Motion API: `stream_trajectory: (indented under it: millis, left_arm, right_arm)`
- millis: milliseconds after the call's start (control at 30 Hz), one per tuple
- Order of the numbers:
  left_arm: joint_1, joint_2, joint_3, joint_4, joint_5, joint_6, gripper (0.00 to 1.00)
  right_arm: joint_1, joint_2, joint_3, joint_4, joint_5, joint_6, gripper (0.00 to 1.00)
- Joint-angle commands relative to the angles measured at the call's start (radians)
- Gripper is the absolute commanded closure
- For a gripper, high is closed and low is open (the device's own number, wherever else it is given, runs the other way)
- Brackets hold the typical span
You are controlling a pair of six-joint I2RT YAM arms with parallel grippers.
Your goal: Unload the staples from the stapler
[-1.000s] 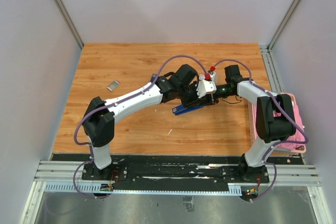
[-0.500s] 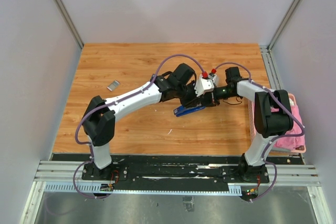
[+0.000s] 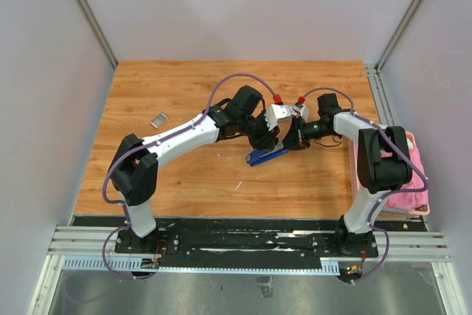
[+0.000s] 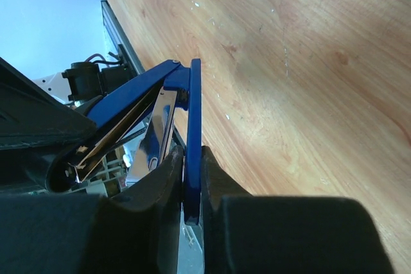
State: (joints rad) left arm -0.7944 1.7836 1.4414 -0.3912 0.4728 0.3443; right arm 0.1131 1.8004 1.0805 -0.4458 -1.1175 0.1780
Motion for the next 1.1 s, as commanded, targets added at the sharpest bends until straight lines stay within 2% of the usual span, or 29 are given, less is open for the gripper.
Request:
stream_trajectory:
  millis: [0, 133, 533, 733, 900, 1067]
  left_arm:
    - [0.011, 0.007, 0.029, 0.103, 0.062, -0.091, 1.00]
    - [0.006, 0.016, 0.017, 0.115, 0.049, -0.101, 1.00]
    - [-0.037, 0.022, 0.014, 0.088, -0.077, -0.024, 1.00]
    - [-0.051, 0.031, 0.022, 0.076, -0.094, -0.011, 1.00]
    - [-0.052, 0.024, 0.020, 0.073, -0.101, -0.005, 1.00]
    - [-0.052, 0.013, 0.017, 0.073, -0.101, -0.001, 1.00]
  right_arm:
    - [0.027, -0.028, 0.029, 0.007, 0.068, -0.051, 0.87]
    - [0.051, -0.018, 0.047, -0.010, 0.078, -0.067, 0.85]
    - [0.055, -0.010, 0.088, -0.075, 0.114, -0.111, 0.66]
    - [0.053, -0.004, 0.105, -0.109, 0.140, -0.134, 0.60]
    - [0.038, -0.017, 0.117, -0.133, 0.179, -0.158, 0.58]
    - [-0.003, -0.021, 0.113, -0.139, 0.144, -0.161, 0.58]
